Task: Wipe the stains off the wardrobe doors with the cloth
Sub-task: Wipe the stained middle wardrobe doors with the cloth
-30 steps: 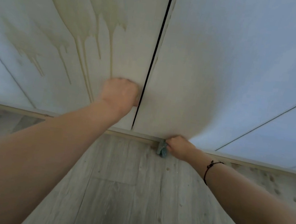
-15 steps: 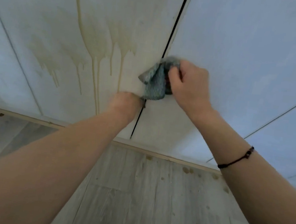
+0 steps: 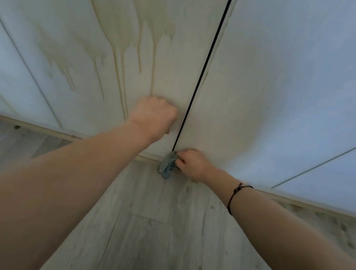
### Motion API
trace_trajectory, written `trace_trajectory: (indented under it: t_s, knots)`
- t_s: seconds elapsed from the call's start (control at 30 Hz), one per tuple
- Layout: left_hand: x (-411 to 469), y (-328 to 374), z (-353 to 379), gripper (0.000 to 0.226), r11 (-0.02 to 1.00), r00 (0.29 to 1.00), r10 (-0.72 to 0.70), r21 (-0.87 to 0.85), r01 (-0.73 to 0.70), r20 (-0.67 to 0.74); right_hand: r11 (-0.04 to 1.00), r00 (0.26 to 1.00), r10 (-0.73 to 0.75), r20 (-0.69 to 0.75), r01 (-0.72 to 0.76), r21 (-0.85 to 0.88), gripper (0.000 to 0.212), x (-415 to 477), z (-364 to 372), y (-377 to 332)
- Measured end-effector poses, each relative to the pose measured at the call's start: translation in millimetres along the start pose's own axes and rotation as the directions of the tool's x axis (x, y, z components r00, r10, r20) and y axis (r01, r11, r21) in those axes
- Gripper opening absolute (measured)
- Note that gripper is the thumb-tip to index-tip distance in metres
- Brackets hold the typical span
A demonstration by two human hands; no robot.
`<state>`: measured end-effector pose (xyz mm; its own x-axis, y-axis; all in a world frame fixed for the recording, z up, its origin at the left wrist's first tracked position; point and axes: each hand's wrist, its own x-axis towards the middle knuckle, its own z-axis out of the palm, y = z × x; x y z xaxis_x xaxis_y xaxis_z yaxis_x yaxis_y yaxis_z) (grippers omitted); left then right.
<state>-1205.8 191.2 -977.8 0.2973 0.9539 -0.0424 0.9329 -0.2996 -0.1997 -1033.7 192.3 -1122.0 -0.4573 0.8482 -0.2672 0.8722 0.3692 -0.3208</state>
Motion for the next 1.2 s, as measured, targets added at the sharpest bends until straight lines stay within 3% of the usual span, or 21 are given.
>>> trace_trajectory:
  t_s: [0.1,0.2,0.37,0.5,0.57,0.63,0.7,0.8,0.83,0.87,0.93,0.97,1.0,1.07,1.2]
  knots:
    - [5,8,1,0.013,0.998,0.997,-0.062,-0.023,0.061,-0.054,0.999,0.994,0.025,0.105,-0.021,-0.035,0.03,11,30,6]
    - [6,10,3,0.009,0.997,0.994,-0.074,0.001,0.074,-0.08,0.998,0.994,0.04,0.103,-0.035,-0.051,0.031,14,42,9]
    - [7,7,6,0.012,0.997,0.993,-0.081,-0.026,0.079,-0.089,0.998,0.996,0.06,-0.066,-0.063,-0.033,0.03,-2,10,-1]
    - [4,10,5,0.02,0.988,0.988,-0.143,-0.065,0.139,-0.059,0.994,0.965,0.025,-0.261,-0.053,-0.101,0.032,-33,-78,-22]
    - [-1,15,-3,0.023,0.985,0.985,-0.151,-0.095,0.143,-0.079,0.984,0.856,-0.052,-0.515,-0.043,-0.17,0.035,-66,-139,-40]
    - [-2,15,-7,0.021,0.986,0.986,-0.145,-0.092,0.138,-0.081,0.987,0.595,-0.112,-0.796,-0.023,-0.156,0.033,-92,-198,-59]
    - [-2,16,-10,0.019,0.988,0.987,-0.14,-0.074,0.135,-0.073,0.999,0.386,-0.037,-0.922,0.043,-0.022,0.033,-112,-245,-70]
    - [1,20,-15,0.022,0.987,0.983,-0.158,-0.043,0.155,-0.092,0.977,0.268,0.066,-0.961,0.18,0.117,0.034,-104,-251,-69]
    - [2,23,-13,0.023,0.984,0.981,-0.176,-0.042,0.173,-0.086,0.987,0.298,0.018,-0.955,0.147,0.064,0.033,-95,-228,-59]
    - [2,24,-14,0.023,0.981,0.978,-0.191,-0.052,0.187,-0.083,0.995,0.399,-0.042,-0.916,0.097,-0.003,0.031,-86,-200,-50]
    - [3,25,-11,0.02,0.984,0.978,-0.179,-0.042,0.175,-0.108,0.998,0.733,-0.033,-0.679,-0.017,-0.067,0.031,-72,-126,-14]
    - [2,24,-10,0.02,0.985,0.978,-0.172,-0.022,0.17,-0.115,0.992,0.862,0.011,-0.508,-0.071,-0.1,0.031,-69,-92,6]
    - [1,22,-7,0.02,0.986,0.98,-0.166,-0.008,0.166,-0.113,0.985,0.932,0.046,-0.359,-0.103,-0.139,0.031,-68,-62,27]
    - [4,22,-5,0.02,0.984,0.978,-0.176,-0.002,0.177,-0.11,0.976,0.979,0.118,-0.166,-0.144,-0.16,0.032,-67,-22,66]
    - [4,26,-4,0.018,0.982,0.979,-0.186,0.022,0.189,-0.08,0.95,0.966,0.253,0.048,-0.238,-0.201,0.027,-67,4,99]
